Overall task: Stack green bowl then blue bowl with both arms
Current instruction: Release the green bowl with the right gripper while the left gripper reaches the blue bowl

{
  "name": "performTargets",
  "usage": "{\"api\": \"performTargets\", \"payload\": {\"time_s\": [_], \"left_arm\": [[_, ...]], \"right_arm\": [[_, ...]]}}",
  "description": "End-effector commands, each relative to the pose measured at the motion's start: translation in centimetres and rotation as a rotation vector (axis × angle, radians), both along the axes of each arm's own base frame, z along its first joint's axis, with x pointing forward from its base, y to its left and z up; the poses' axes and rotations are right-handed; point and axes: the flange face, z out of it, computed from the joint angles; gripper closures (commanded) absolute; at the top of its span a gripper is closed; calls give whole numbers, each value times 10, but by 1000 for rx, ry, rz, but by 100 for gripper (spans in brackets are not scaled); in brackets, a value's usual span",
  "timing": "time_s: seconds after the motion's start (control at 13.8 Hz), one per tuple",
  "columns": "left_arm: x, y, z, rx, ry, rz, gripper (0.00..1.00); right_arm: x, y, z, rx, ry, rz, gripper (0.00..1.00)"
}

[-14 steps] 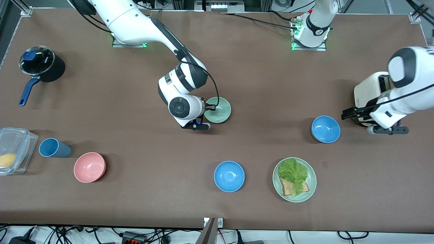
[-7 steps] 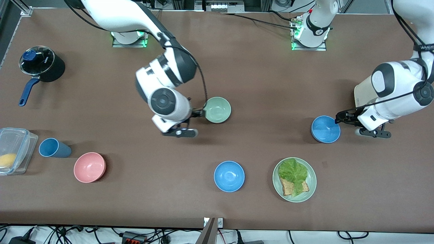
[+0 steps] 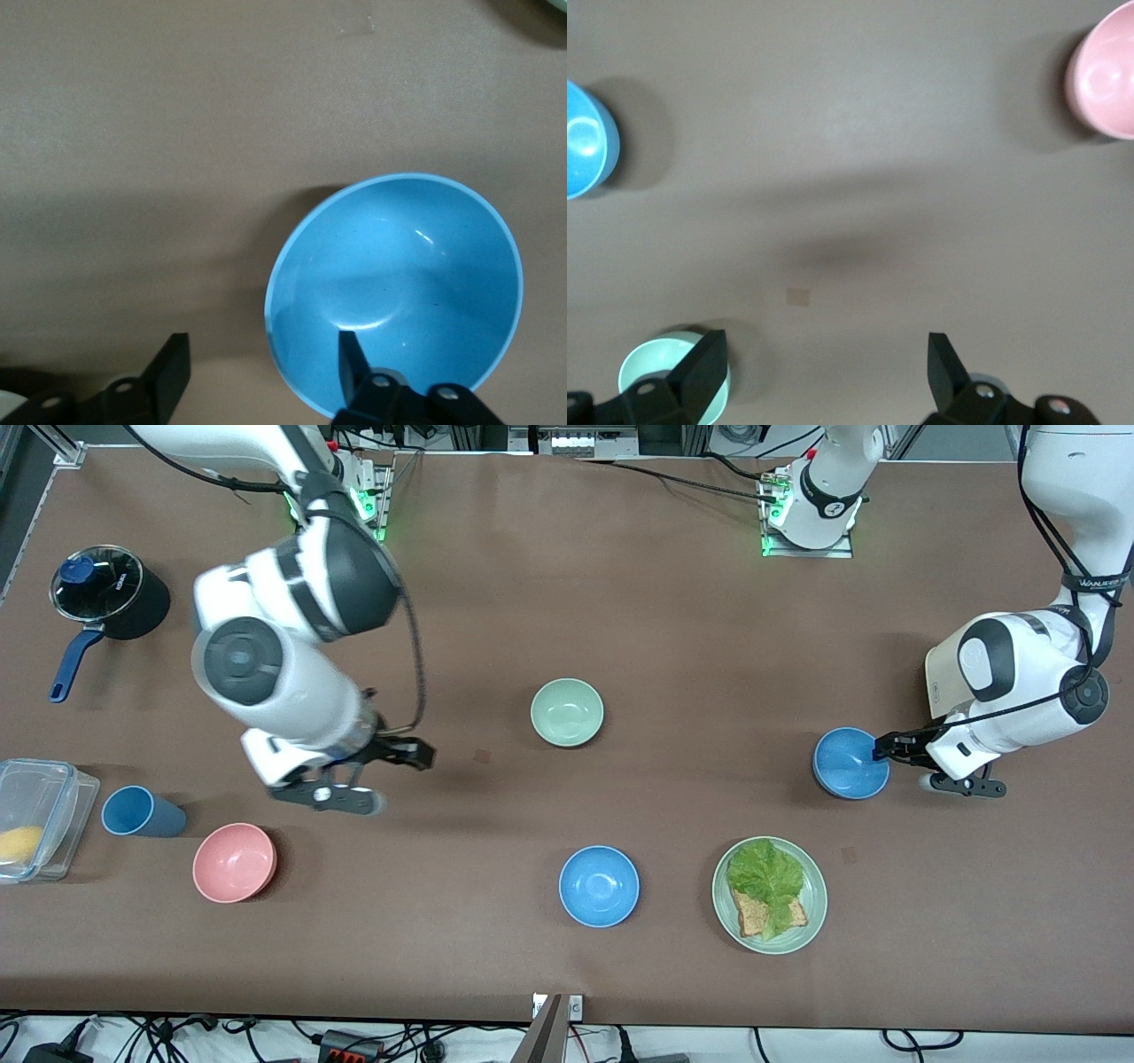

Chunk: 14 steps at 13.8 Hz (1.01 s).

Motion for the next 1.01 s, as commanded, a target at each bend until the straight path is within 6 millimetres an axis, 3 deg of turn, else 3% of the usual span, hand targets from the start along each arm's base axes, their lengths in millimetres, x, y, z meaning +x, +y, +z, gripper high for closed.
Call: {"api": "performTargets", "payload": {"time_s": [0.0, 0.14, 0.43, 0.65, 0.94], "left_arm": [[5, 1, -11, -18, -20, -9, 33], [5, 1, -12, -18, -22, -7, 37], [6, 0, -15, -19, -18, 1, 48], [7, 1, -15, -20, -19, 7, 63], [6, 2, -15, -20, -17, 9, 73]], "right_arm": [[2, -39, 29, -10, -33, 5, 0], [5, -95, 39, 1, -40, -34, 0], [5, -178, 82, 2, -101, -69, 0], [-5, -235, 108, -3, -125, 29, 0], [-20, -282, 124, -29, -90, 101, 0]]}}
